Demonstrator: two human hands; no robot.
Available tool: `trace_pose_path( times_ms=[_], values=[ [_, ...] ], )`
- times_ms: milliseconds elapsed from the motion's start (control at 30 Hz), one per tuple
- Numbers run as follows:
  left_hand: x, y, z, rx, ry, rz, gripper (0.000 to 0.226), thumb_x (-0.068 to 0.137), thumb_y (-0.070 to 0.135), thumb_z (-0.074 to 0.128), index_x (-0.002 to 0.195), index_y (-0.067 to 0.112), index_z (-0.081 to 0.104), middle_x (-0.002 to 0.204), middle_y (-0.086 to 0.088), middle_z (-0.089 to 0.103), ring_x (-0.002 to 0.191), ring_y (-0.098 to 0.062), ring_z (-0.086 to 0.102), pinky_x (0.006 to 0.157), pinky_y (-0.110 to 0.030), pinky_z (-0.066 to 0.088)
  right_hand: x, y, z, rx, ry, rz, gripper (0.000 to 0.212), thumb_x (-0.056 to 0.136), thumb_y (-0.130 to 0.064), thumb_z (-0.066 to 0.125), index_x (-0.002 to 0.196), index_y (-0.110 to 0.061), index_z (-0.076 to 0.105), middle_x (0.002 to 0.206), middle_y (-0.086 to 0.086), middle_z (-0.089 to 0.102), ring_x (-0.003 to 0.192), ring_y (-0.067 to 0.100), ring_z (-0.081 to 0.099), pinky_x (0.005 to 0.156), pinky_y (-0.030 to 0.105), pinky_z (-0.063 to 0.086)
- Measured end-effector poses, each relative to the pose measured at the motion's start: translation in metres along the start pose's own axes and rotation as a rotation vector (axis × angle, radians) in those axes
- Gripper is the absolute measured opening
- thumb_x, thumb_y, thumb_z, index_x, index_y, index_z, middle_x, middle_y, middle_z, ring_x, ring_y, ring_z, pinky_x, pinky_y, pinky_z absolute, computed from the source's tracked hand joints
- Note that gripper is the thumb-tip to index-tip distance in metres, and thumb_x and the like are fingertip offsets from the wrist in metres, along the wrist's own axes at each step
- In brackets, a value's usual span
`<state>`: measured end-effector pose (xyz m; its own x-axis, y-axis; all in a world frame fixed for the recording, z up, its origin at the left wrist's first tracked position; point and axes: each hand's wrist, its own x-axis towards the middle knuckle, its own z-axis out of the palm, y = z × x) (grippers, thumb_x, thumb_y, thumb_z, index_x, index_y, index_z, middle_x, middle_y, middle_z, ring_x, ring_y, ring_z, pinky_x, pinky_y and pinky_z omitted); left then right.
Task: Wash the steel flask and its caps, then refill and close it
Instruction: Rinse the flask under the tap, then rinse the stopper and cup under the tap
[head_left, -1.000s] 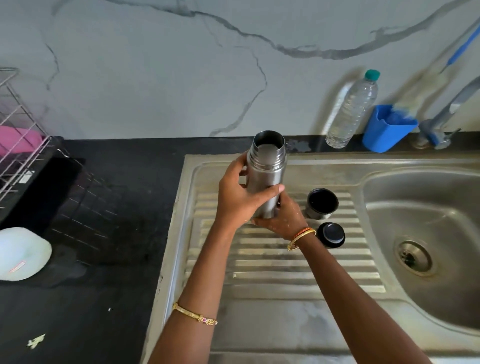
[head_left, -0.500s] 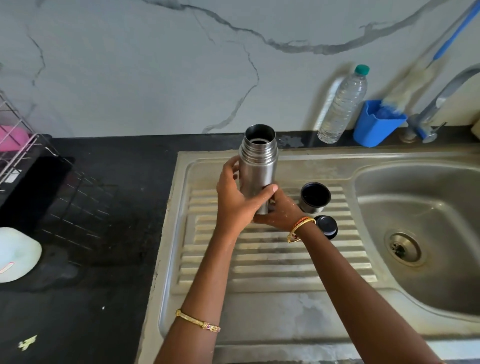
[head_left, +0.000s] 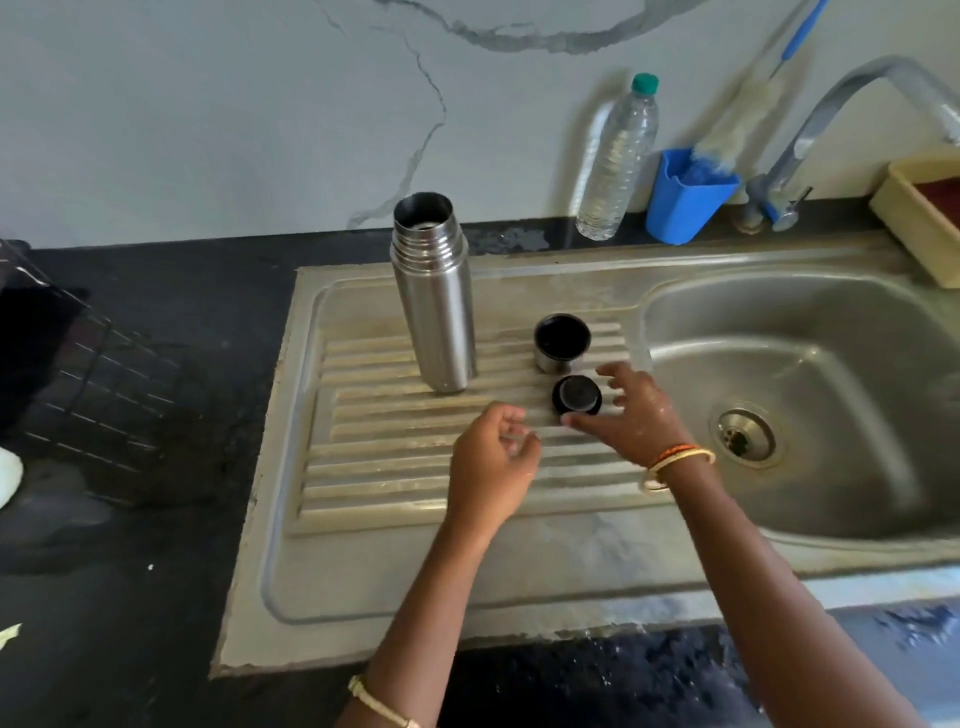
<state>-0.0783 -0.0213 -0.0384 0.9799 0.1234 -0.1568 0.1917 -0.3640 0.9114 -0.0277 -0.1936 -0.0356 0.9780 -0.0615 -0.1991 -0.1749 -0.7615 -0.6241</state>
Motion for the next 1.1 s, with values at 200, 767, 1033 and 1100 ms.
trace_pose_path(
  times_ms=[200,767,1033,1100],
  values=[
    [0.004,-0.007,0.034,0.236,0.01,0.324,0.049,0.085,0.007,0.065,0.131,0.016,0.052,0.126,0.002,0.056,0.114,-0.014,0.055,0.095,-0.027,0.047,0.003,0.009,0.02,0.138,0.142,-0.127,0.053,0.068,-0.031,0.083,0.11,-0.01,0.058,0.106,0.008,0.064,0.099,0.027,0.06,0.083,0.037,0.05],
    [0.016,0.121,0.209,-0.228,-0.154,0.278,0.055,0.072,0.013,0.084,0.114,0.036,0.057,0.121,0.002,0.059,0.105,-0.004,0.06,0.079,-0.023,0.055,0.036,0.123,-0.203,0.483,-0.395,0.011,0.032,0.078,-0.024,0.074,0.105,-0.018,0.057,0.09,0.008,0.07,0.072,0.015,0.065,0.062,0.027,0.05],
    [0.087,0.152,0.291,-0.803,-0.046,-0.335,0.029,0.08,0.013,0.077,0.105,0.007,0.061,0.095,-0.009,0.07,0.084,-0.017,0.07,0.071,-0.026,0.058,0.191,0.165,-0.248,1.173,-0.201,0.371,0.037,0.089,-0.039,0.062,0.104,-0.007,0.05,0.091,0.017,0.063,0.072,0.02,0.065,0.059,0.026,0.057],
    [0.098,0.159,0.3,-0.849,-0.038,-0.362,0.024,0.08,0.012,0.076,0.098,0.009,0.061,0.093,-0.008,0.07,0.09,-0.021,0.07,0.075,-0.028,0.059,0.218,0.166,-0.245,1.325,-0.284,0.417,0.046,0.088,-0.04,0.063,0.112,-0.007,0.042,0.102,0.02,0.051,0.098,0.032,0.063,0.073,0.034,0.059]
  ],
)
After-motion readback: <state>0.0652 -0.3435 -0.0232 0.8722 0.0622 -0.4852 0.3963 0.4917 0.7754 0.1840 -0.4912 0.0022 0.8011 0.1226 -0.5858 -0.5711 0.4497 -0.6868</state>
